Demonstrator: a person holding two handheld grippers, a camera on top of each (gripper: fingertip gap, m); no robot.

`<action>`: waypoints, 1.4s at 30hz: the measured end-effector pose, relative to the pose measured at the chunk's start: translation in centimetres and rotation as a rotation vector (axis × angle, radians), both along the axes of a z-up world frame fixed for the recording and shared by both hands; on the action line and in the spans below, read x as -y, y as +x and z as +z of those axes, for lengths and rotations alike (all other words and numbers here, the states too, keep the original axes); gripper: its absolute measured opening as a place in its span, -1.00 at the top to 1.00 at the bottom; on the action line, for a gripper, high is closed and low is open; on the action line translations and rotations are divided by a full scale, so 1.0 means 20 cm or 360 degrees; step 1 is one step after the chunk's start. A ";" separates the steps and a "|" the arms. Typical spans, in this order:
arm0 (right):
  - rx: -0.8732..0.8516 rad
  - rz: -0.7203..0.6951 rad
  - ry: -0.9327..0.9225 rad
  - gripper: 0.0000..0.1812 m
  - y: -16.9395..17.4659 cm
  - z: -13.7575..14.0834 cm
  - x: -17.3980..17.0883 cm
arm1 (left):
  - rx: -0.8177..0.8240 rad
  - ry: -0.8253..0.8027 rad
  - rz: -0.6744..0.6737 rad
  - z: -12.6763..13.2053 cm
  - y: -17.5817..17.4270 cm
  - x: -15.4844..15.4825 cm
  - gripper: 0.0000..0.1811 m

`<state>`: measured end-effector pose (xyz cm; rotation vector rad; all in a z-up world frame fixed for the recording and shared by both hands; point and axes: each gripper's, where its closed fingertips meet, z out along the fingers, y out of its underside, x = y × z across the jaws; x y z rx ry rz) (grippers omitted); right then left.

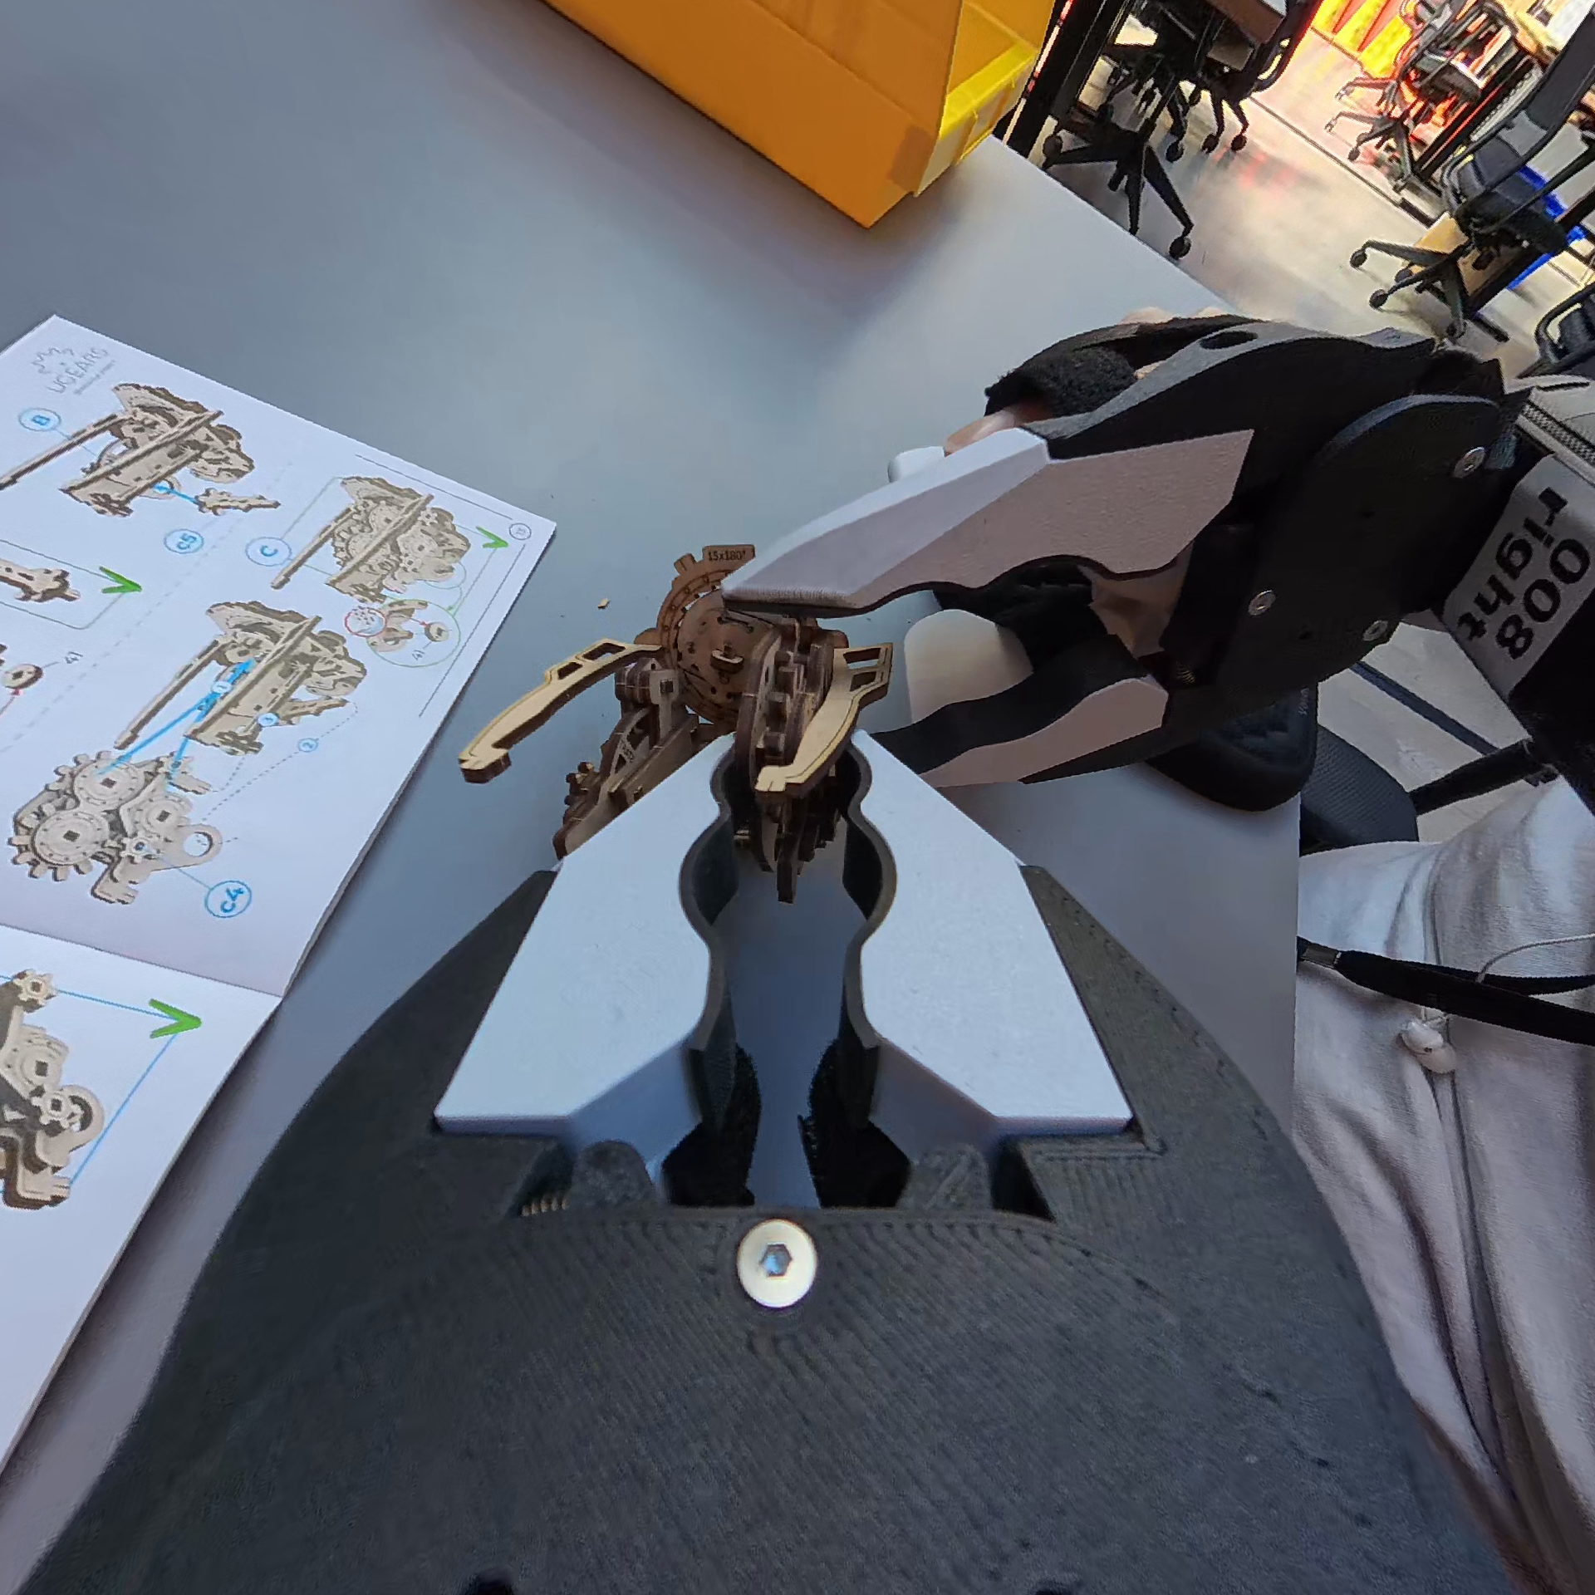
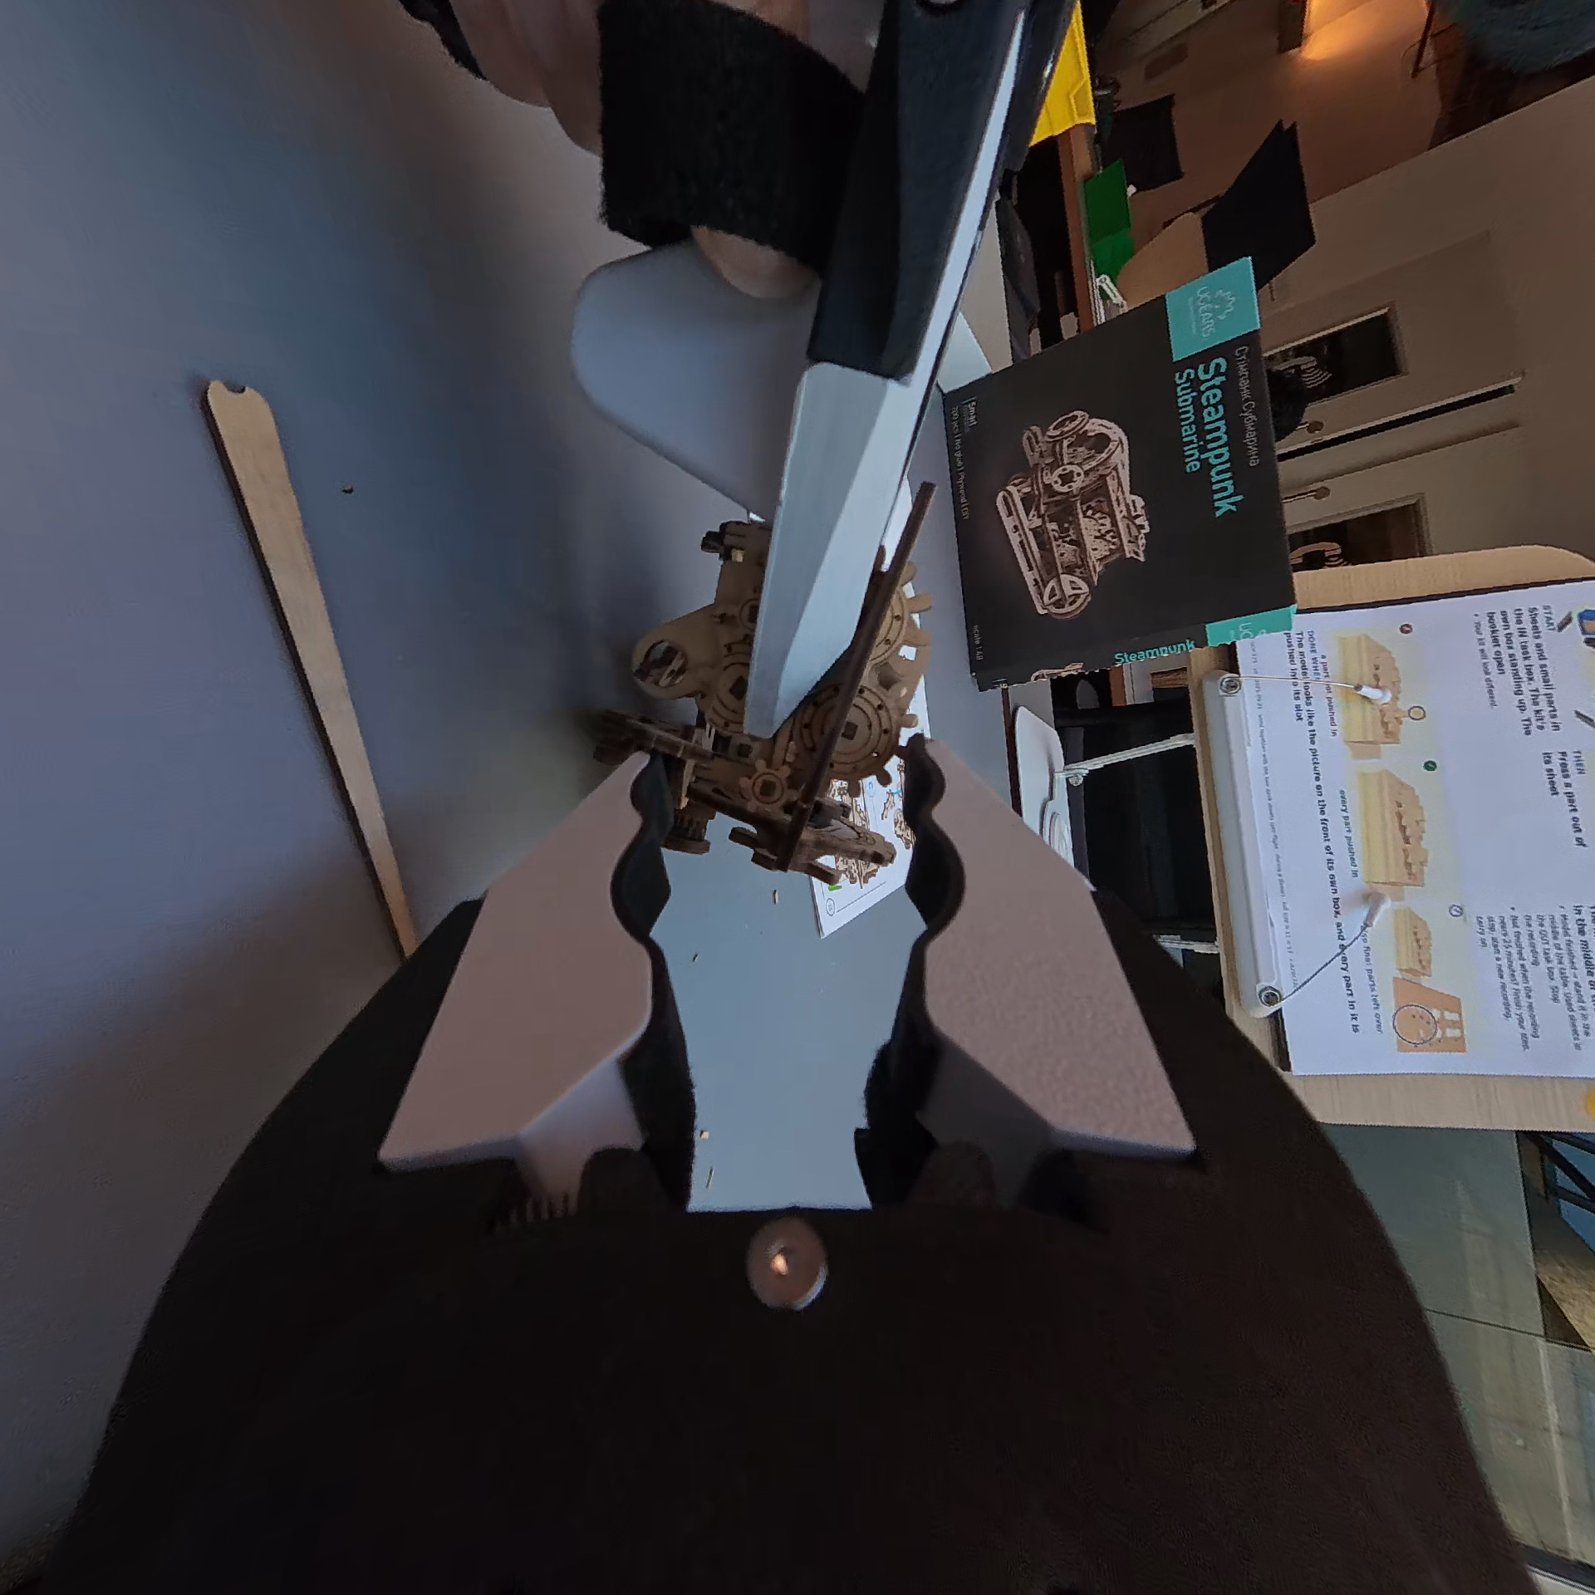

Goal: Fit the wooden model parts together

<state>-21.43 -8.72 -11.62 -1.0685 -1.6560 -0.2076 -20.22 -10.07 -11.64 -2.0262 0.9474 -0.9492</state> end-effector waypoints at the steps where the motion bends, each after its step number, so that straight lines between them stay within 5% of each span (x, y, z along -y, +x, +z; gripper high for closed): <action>1: -0.0004 -0.0004 -0.0006 0.42 0.00 0.00 0.00 | -0.0001 0.0000 -0.0001 0.00 0.00 0.00 0.80; 42: 0.0046 0.0024 0.0090 0.35 0.00 -0.02 -0.01 | 0.0063 -0.0141 -0.0010 -0.01 0.00 0.00 0.81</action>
